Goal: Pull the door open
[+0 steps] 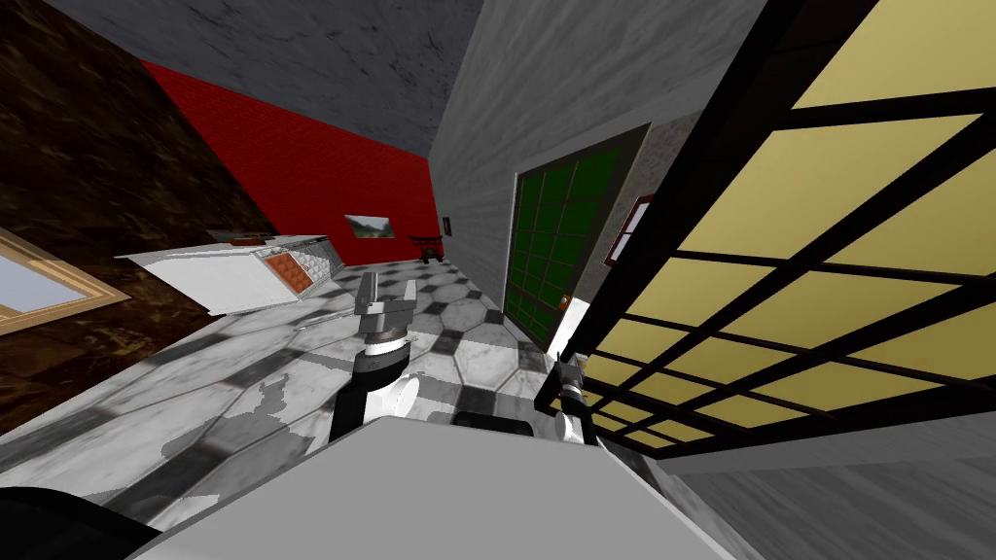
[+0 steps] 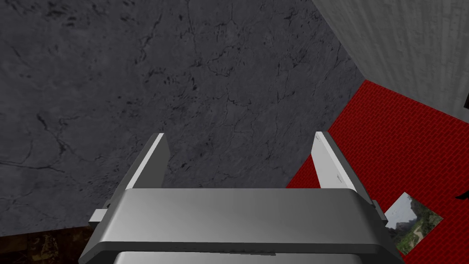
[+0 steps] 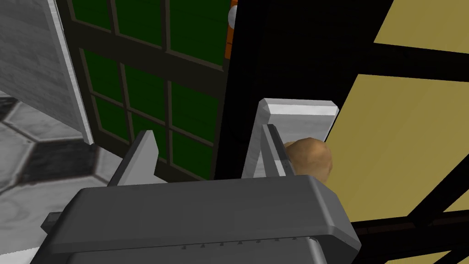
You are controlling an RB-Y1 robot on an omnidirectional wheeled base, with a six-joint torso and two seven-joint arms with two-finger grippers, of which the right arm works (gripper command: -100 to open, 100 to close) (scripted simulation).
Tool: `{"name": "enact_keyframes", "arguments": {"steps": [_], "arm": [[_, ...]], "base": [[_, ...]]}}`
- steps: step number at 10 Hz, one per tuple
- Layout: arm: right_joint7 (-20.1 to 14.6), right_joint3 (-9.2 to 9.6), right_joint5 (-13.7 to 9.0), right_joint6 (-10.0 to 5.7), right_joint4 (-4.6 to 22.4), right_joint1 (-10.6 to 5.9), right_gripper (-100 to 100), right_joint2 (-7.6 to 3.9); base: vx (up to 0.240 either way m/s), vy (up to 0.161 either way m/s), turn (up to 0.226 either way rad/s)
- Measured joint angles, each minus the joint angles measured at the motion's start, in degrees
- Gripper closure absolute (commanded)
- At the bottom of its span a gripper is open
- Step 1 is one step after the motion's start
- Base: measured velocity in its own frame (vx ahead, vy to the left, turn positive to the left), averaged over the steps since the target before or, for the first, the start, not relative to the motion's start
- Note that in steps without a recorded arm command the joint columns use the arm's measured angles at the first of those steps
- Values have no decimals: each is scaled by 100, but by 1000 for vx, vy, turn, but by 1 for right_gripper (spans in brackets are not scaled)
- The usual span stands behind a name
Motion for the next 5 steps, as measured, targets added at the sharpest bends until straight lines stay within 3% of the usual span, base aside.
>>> {"name": "enact_keyframes", "arguments": {"steps": [3, 4, 5], "arm": [[-398, 72, -147, -44, 102, -105, -100, 15], [-484, 81, -208, -6, -33, -44, -100, 15], [-584, 99, -252, -8, 3, -88, -100, 28]], "base": [[-72, -20, 62], [-67, -20, 48], [-28, 10, 63]]}}
